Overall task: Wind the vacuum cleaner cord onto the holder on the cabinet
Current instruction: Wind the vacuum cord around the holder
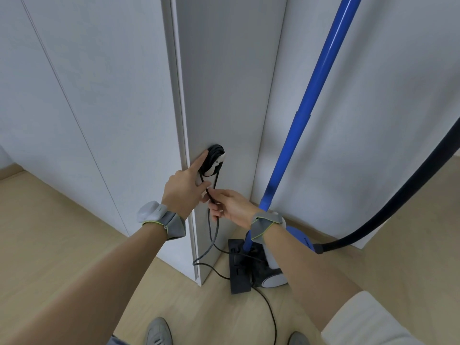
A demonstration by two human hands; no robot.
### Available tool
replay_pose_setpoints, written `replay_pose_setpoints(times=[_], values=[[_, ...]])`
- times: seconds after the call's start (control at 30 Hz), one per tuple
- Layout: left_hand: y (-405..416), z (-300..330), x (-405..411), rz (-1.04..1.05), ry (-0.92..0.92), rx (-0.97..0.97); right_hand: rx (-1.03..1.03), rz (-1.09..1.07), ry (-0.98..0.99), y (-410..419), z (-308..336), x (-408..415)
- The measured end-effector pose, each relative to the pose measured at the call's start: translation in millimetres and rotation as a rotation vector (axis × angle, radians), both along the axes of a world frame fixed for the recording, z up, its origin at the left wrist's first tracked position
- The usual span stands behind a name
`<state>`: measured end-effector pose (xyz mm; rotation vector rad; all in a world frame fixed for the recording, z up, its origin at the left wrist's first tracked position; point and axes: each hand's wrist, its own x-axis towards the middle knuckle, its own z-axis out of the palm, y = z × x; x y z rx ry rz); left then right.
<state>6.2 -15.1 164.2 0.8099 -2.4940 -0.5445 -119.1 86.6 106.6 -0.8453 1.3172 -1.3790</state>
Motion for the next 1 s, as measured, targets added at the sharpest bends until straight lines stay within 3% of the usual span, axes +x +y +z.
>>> replay_pose_setpoints(times=[0.4,0.6,0.83,1.0], values=[[-10.7,-7.7,6.5,0.028,-0.061,-0.079,0.043,-0.272,0.597,-33.9,-27.8,-13.2],[-12.3,-5.9,8.2,0.038,-0.078,-0.091,0.060,-0.247,0.620,-35.0,-22.3,-15.9],[-15.1,-6.1,3.3,0.052,-0.082,-0.136,0.048,-0.154,0.491,-16.4,-17.2,-19.9],[-12.2,-12.8,4.0,0.040,-0.080,-0.128,0.113,-0.193,0.618,-17.6,-15.3,-25.8]])
